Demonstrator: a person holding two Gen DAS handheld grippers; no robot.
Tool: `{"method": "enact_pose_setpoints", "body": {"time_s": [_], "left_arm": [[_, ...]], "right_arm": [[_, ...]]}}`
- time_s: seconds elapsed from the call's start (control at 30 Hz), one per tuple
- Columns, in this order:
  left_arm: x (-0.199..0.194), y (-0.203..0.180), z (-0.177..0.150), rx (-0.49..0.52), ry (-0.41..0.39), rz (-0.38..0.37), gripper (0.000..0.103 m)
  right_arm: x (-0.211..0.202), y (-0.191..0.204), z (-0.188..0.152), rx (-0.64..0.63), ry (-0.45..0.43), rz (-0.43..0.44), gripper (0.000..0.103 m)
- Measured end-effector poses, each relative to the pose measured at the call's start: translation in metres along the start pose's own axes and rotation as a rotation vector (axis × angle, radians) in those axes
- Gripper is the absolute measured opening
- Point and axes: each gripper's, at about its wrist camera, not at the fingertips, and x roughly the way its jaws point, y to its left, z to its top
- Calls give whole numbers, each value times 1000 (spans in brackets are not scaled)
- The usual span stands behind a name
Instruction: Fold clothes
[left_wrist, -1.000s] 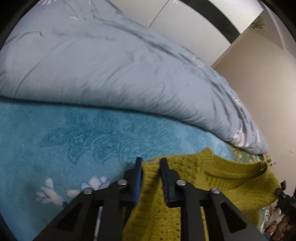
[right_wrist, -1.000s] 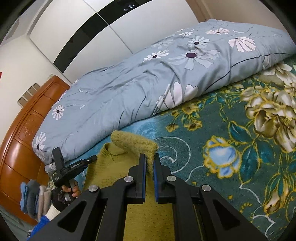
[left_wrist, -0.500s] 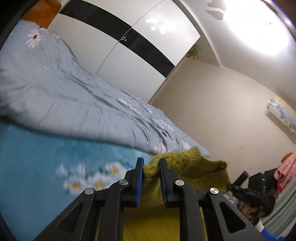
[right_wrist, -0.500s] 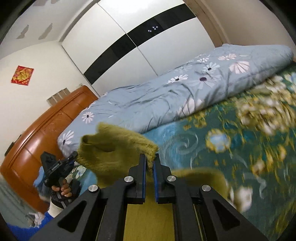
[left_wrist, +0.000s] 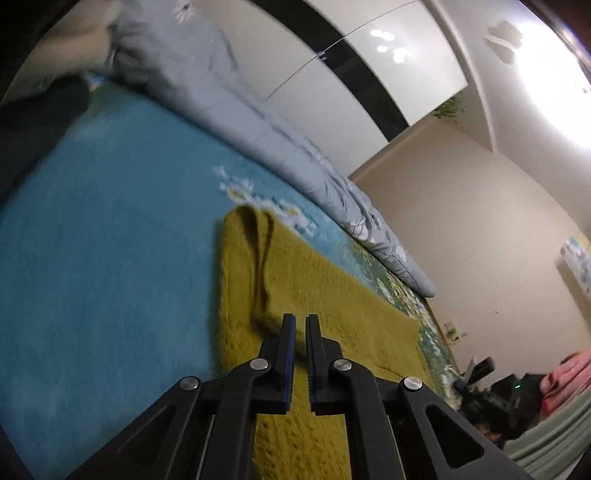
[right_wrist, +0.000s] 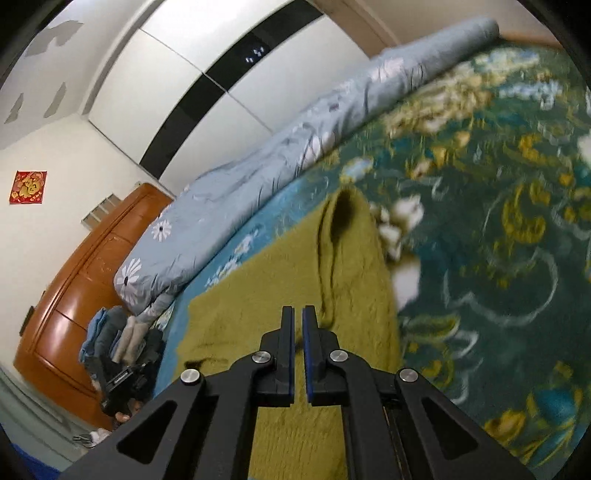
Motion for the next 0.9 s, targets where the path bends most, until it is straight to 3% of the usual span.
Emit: {"method": "enact_pose_setpoints", "body": {"time_s": [0.07, 0.13, 0.17, 0.23, 0.43, 0.53, 0.57, 0.63, 0.7, 0.8, 0.9], "left_arm": [[4, -3, 0, -27, 19, -1, 24], [13, -7, 0, -49, 52, 4, 56], [20, -8, -1, -61, 75, 23, 61], [32, -1, -3, -108, 112, 61, 63], [49, 7, -4, -203, 105, 48, 63], [58, 2, -3, -222, 94, 60, 59], [59, 0, -3, -222, 86, 65, 54], [63, -5, -2, -220, 87, 87, 25], [65, -9, -2, -225, 97, 103, 11], [53, -22, -1, -218, 84, 55, 11], [26, -51, -3, -148, 74, -17, 11]], "right_arm": [[15, 3, -4, 9, 34, -37, 5], [31, 5, -8, 25, 67, -65, 7], [38, 4, -11, 46, 80, -67, 15], [50, 2, -15, 92, 96, -59, 32], [76, 0, -19, 214, 93, -35, 35], [82, 0, -16, 287, 59, -11, 35], [83, 0, -15, 307, 45, -5, 28], [82, 1, -13, 333, 23, 10, 11], [79, 4, -11, 338, 10, 17, 11], [62, 19, -8, 288, -20, 38, 10], [37, 35, -4, 234, -56, 76, 10]]}}
